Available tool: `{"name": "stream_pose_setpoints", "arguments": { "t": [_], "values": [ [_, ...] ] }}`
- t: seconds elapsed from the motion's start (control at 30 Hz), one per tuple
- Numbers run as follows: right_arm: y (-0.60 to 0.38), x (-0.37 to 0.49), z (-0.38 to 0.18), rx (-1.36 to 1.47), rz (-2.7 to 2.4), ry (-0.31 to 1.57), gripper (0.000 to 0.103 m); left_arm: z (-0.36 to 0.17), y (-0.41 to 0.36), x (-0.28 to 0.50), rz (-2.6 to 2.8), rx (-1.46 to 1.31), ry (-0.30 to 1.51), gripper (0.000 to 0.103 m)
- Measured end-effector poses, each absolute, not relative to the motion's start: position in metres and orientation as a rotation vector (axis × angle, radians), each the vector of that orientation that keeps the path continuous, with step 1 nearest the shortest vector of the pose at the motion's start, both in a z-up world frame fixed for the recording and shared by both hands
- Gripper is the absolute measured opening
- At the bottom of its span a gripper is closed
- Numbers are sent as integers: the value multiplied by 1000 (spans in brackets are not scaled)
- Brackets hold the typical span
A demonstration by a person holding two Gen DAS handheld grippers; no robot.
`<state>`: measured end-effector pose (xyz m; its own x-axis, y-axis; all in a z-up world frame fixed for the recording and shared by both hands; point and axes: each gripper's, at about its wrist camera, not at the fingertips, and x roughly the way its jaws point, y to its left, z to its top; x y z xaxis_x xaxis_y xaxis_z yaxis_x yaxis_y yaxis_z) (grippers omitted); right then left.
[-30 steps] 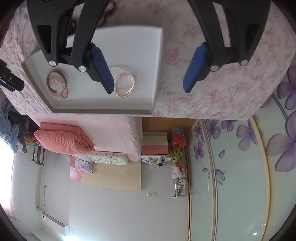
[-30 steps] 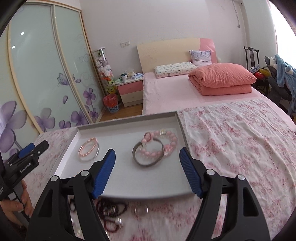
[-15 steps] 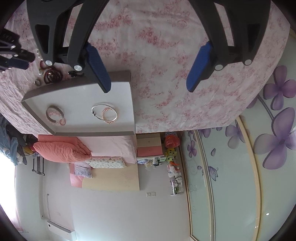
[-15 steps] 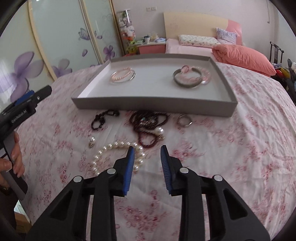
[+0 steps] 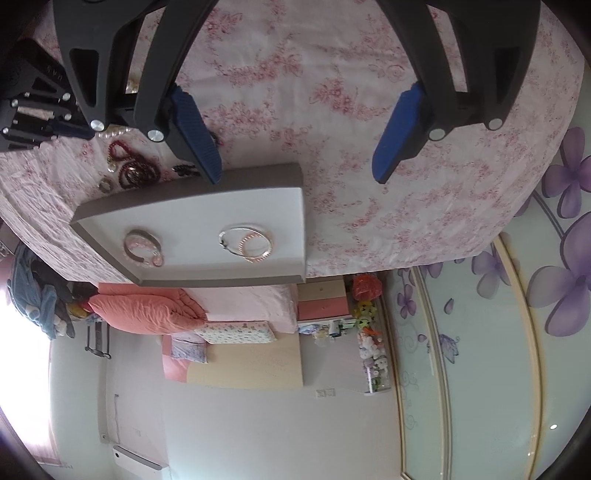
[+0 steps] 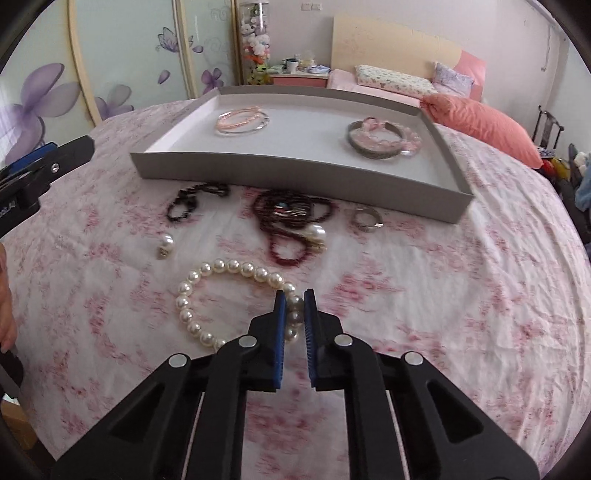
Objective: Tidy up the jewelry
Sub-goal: 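Move the right tool to the white pearl bracelet and close on it, then grasp the pearl stud earring with the left tool while the right tool holds the pearl bracelet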
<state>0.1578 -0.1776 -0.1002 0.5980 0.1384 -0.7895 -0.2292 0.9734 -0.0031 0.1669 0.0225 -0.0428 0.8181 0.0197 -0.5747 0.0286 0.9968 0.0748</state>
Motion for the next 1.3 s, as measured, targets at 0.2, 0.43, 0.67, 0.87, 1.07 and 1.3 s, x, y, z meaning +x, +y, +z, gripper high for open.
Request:
{"name": "stream_pose_setpoints", "arguments": {
  "t": [0.2, 0.43, 0.67, 0.87, 1.07, 1.3],
  "values": [
    [-232, 178, -101, -32, 38, 892, 11, -52, 5, 163, -74, 96, 646, 82],
    [-246, 182, -102, 16, 46, 900, 12, -65, -11, 161, -148, 110, 694, 82],
    [-241, 175, -103, -24, 47, 871, 11, -82, -30, 162, -198, 140, 757, 82],
    [-244, 176, -103, -10, 54, 873, 11, -96, -42, 177, -162, 139, 838, 64],
    [-246, 177, -103, 2, 60, 874, 11, -107, -47, 190, -149, 101, 901, 47],
    [-246, 176, -104, 3, 60, 874, 11, -106, -47, 190, -149, 86, 894, 14]
  ]
}}
